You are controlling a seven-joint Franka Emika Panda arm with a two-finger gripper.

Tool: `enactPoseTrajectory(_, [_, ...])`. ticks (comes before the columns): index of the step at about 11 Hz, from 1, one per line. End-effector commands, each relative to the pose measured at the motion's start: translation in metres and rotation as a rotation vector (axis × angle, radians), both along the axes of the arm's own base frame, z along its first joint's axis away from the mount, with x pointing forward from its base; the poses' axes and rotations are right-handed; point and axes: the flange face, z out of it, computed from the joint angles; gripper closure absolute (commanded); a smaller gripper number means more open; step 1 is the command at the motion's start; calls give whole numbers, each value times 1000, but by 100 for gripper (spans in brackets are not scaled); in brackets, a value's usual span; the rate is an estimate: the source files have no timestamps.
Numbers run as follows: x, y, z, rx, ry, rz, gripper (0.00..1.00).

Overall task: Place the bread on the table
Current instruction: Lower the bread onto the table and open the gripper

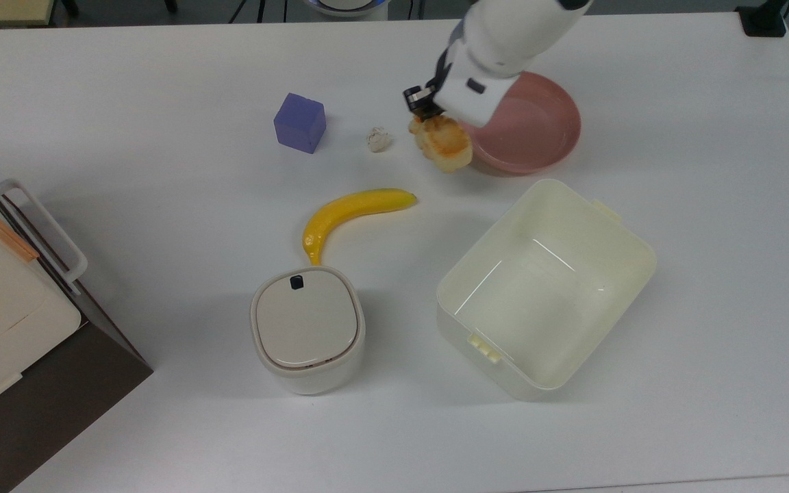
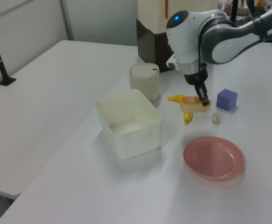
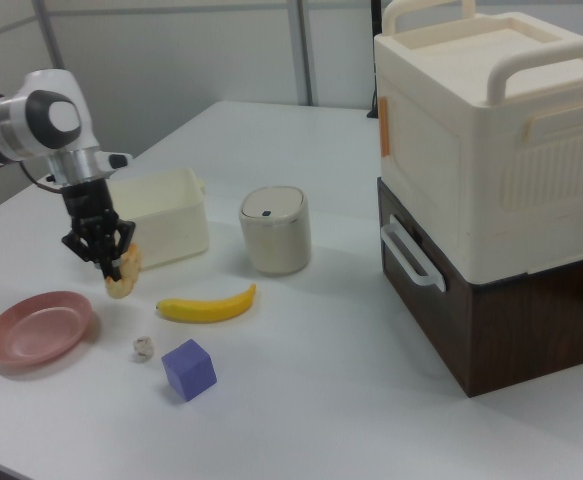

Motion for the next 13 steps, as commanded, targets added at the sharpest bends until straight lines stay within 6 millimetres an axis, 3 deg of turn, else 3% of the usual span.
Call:
enactPoseTrajectory(1, [18, -14, 2, 23, -13, -26, 100])
enactPoseTrajectory(2, [19, -13, -2, 20, -8, -28, 100])
enactPoseTrajectory(3, [19, -12, -3, 20, -8, -33, 75])
enactPoseTrajectory(4, [19, -10, -3, 18, -9, -33, 1])
enactPoseTrajectory(6, [20, -10, 1, 25, -16, -42, 0])
enactPoseTrajectory(7, [25, -12, 15, 34, -45, -67, 0])
enactPoseTrajectory(11, [43, -70, 70, 39, -160, -215, 0])
enactPoseTrajectory(13, [39, -113, 113, 59, -223, -286, 0])
